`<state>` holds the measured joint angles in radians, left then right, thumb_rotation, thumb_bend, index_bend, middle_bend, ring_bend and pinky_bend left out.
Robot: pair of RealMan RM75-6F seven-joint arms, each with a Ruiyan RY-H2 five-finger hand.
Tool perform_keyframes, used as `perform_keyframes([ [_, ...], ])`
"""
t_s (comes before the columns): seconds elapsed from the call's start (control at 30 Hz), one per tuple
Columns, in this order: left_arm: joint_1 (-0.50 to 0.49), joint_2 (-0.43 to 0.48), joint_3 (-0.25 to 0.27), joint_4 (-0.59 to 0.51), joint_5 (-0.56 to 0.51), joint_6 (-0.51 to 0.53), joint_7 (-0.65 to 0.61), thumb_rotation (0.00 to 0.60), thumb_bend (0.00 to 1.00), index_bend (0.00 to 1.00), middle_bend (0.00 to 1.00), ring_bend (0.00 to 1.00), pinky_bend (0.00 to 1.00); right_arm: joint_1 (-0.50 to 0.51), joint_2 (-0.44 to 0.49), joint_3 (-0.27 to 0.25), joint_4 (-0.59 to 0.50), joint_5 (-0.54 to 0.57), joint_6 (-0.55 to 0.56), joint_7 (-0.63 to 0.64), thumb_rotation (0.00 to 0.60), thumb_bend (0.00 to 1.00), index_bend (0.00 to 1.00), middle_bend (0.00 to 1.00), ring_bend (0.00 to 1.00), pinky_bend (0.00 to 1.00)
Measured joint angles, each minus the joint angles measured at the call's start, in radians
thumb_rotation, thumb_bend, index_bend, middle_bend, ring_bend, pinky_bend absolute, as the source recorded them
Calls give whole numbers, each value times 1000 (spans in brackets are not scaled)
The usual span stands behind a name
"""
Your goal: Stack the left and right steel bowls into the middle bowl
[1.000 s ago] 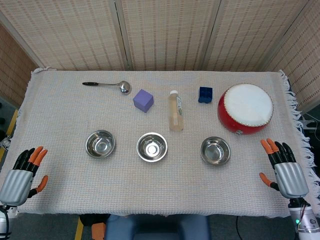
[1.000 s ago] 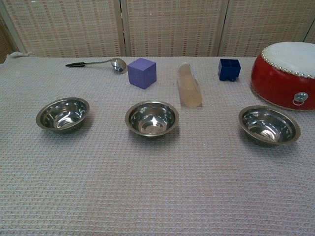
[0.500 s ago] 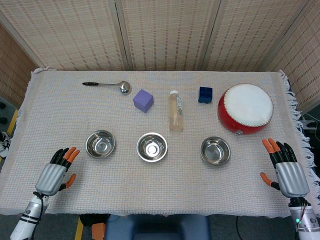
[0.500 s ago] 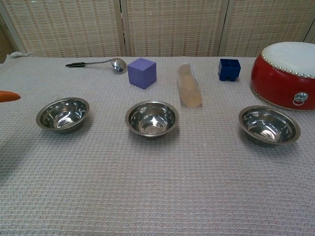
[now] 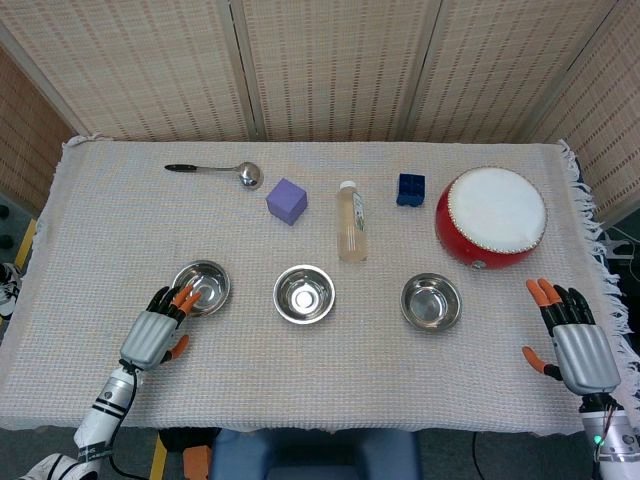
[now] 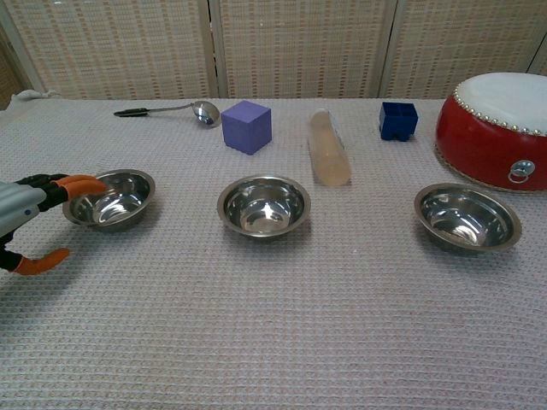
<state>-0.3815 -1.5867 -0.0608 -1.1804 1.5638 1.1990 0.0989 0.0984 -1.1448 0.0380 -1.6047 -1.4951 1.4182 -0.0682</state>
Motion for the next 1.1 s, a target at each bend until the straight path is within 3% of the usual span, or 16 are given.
perform_keyframes([
  [0.13,-17,-45,-7,85,8,17,-27,600,413,315,0,0,55,-2,12,-2,-13,2,-2,9,600,149,0,0,0,0],
  [0.3,-38,-93,-10,180,2,16,-55,600,412,353,0,0,56,-2,24,-5,-24,8,-13,18,600,149,0,0,0,0],
  [0.4,-45,-118,-12,224,-2,22,-64,600,411,424,6,0,58,-1,31,-8,-32,12,-23,20,600,149,0,0,0,0],
  [0.67,-59,-190,-14,362,23,117,-88,600,477,665,154,6,127,1,43,-13,-47,16,-35,30,600,149,0,0,0,0],
  [0.87,-73,-234,-27,438,45,222,-111,600,485,689,169,12,134,0,48,-14,-56,19,-39,36,600,149,0,0,0,0],
  [1.1,-107,-239,-47,380,60,270,-113,600,489,692,171,12,134,0,53,-17,-62,12,-38,43,600,149,0,0,0,0],
])
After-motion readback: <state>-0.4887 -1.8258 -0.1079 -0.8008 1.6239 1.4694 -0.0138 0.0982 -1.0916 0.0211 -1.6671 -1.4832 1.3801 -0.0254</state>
